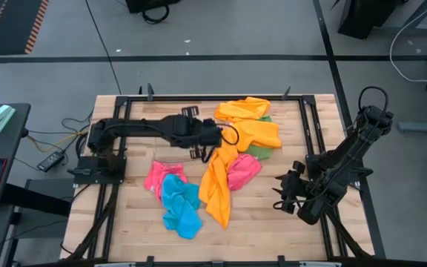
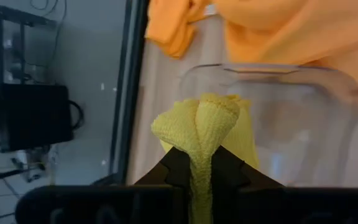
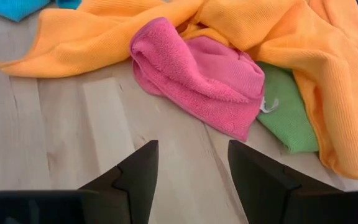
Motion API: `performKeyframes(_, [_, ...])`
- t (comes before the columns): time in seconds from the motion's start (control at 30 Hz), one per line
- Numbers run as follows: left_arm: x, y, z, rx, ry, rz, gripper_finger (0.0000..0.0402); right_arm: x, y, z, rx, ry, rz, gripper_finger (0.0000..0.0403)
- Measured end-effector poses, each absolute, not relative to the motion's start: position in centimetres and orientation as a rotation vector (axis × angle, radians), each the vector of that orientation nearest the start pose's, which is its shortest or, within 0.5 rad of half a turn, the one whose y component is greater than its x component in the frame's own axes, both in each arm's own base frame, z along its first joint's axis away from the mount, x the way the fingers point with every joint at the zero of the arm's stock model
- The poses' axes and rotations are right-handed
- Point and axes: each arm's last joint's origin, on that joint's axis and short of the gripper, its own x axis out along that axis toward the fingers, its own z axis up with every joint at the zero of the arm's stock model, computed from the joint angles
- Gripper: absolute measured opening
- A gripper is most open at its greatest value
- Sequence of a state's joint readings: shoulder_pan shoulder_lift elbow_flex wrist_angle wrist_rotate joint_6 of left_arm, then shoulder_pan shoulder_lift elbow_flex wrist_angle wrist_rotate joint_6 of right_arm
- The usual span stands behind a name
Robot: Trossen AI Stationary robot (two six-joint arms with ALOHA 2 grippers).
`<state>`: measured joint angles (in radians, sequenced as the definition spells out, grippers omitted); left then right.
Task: Fold microfiber towels
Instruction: Put the folded yellow microfiber cloth into the transparent bin
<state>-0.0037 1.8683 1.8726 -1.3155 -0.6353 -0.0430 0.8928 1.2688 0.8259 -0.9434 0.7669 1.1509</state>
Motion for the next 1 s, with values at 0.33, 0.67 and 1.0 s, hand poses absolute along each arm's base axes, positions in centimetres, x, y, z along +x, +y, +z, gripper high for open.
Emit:
performKeyframes(0.33, [35.1, 5.2, 27.7, 0.348, 1.405, 0.504, 0.003, 14.0, 14.2, 19.8, 0.034, 0.803, -0.418, 0.0202])
performKeyframes(0.67, [29.8, 10.0, 26.5, 0.001, 1.104, 0.473, 0.0028, 14.2, 14.3, 19.5, 0.036, 0.772, -0.406, 0.0202])
performKeyframes(1.0, [26.4, 13.1, 22.4, -0.553, 0.784, 0.488, 0.003, 14.4, 14.4, 19.6, 0.028, 0.736, -0.395, 0.0202])
